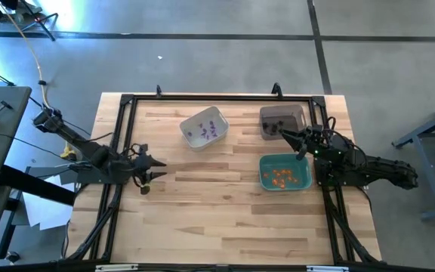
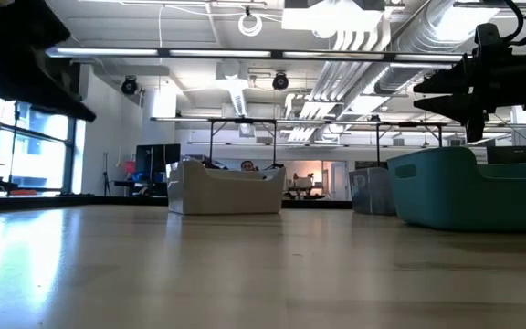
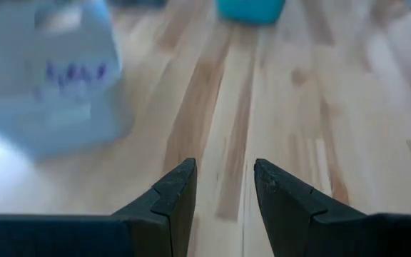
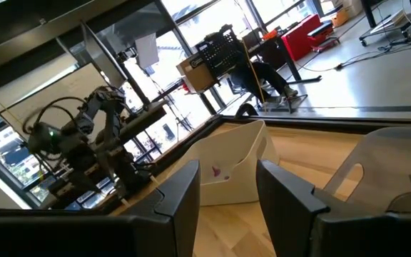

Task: Sort Halloween decoration
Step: Return to Home Position

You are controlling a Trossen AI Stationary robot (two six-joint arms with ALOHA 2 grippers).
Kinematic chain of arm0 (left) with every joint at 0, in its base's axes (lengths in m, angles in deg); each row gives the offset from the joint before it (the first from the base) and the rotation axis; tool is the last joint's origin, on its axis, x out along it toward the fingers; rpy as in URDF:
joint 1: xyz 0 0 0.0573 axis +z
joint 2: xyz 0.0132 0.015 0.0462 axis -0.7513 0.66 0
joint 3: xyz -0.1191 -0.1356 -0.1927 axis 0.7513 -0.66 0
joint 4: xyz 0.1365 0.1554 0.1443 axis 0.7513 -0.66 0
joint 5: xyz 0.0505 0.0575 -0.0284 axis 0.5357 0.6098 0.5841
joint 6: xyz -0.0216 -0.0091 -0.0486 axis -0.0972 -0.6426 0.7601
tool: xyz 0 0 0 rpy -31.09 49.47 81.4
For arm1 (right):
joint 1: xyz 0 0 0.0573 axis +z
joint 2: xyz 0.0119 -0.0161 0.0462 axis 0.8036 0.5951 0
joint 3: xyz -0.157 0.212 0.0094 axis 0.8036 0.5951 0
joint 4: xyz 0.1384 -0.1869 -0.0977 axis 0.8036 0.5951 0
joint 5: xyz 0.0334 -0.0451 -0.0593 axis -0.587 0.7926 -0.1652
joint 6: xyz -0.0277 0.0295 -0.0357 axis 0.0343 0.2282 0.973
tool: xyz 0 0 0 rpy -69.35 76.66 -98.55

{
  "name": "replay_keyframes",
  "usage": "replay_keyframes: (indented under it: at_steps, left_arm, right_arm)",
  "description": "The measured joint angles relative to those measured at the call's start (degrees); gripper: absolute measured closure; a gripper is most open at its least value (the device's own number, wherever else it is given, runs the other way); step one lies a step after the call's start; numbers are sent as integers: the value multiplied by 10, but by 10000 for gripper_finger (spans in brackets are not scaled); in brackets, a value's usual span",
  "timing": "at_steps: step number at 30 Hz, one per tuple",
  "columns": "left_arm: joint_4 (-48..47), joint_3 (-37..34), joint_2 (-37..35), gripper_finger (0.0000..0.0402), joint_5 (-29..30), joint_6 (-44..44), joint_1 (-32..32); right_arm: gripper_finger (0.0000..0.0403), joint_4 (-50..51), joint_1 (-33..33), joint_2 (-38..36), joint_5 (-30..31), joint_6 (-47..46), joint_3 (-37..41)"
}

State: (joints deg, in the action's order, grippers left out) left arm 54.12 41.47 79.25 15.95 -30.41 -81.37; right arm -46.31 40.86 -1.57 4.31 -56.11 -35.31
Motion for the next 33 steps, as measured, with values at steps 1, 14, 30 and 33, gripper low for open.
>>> replay_keyframes:
  at_steps: [1, 14, 30, 33]
  left_arm:
    - [9, 0, -14, 271, 0, -36, 0]
    - [130, -10, -222, 271, -146, -485, 4]
    - [369, -151, -322, 271, -284, -469, 35]
    - [376, -150, -322, 271, -292, -397, 49]
  right_arm:
    - [270, 0, 0, 0, 0, 0, 0]
    - [270, 0, 0, 0, 0, 0, 0]
    - [270, 0, 0, 0, 0, 0, 0]
    - [270, 0, 0, -1, 0, 0, 0]
